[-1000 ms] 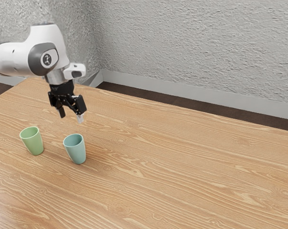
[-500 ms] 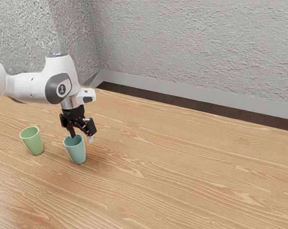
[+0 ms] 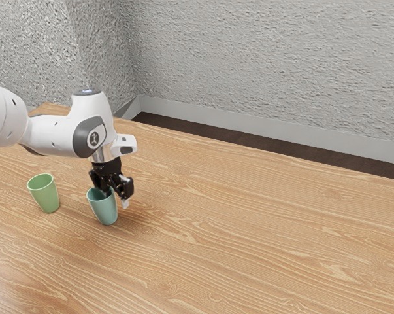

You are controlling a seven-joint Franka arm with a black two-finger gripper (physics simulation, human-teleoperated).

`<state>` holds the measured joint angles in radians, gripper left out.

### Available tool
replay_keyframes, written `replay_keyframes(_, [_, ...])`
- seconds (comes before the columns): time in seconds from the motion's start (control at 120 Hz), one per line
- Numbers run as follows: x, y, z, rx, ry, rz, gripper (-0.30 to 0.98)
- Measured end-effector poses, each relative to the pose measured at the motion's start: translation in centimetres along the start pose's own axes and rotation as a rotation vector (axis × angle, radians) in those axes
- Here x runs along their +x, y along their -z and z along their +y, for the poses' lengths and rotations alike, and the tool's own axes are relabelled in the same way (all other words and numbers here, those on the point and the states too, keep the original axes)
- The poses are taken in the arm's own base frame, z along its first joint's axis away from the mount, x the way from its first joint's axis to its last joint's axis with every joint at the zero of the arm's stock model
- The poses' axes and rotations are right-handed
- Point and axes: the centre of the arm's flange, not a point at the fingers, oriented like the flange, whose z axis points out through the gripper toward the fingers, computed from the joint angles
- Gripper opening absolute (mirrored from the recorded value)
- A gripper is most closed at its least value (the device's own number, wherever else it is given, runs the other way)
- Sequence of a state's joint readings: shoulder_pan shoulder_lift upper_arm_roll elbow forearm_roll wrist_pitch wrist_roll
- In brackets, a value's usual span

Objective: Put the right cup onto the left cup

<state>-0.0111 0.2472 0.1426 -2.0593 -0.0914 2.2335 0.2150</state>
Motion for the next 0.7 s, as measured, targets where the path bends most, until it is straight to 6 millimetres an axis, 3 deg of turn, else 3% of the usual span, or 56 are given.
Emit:
replay_keyframes(0.117, [0.1, -0.4, -0.1, 0.004, -0.003, 0.000, 0.12])
replay_keyframes(0.25, [0.1, -0.7, -0.3, 0.009, -0.002, -0.002, 0.00])
replay_keyframes(0.5, [-0.1, -0.1, -1.4, 0.018, 0.011, 0.008, -0.08])
replay_keyframes(0.7, [-0.8, 3.8, -1.1, 0.019, 0.006, 0.060, -0.09])
